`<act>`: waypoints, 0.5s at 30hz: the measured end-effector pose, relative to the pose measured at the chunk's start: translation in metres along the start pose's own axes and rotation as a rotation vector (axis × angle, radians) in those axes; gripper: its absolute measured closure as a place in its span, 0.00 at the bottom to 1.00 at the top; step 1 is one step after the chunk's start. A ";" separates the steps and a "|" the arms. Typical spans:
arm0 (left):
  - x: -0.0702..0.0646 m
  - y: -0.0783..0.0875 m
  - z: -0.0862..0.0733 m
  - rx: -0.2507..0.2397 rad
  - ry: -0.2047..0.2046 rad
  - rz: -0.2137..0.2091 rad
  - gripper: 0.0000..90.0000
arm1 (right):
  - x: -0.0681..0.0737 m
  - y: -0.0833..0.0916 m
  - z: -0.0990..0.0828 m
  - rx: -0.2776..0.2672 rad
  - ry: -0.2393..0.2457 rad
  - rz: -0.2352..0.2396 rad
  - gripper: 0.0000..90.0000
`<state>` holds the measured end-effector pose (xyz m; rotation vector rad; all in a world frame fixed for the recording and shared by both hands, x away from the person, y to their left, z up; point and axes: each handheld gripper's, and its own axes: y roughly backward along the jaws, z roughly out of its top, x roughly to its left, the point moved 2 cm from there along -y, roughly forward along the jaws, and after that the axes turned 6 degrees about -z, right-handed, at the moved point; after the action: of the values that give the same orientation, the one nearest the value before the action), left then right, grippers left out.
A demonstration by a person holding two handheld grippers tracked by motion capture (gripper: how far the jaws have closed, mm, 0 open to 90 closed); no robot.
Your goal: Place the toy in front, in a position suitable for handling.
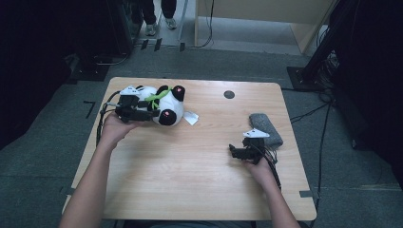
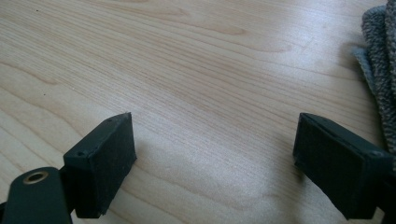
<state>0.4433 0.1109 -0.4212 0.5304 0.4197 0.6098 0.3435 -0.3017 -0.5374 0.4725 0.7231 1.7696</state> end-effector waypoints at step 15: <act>0.024 -0.011 0.014 -0.055 0.087 0.035 0.44 | 0.005 0.006 -0.005 0.000 -0.005 -0.008 0.14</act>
<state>0.4730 0.1139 -0.4213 0.4607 0.4749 0.6777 0.3348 -0.2989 -0.5375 0.4733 0.7200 1.7605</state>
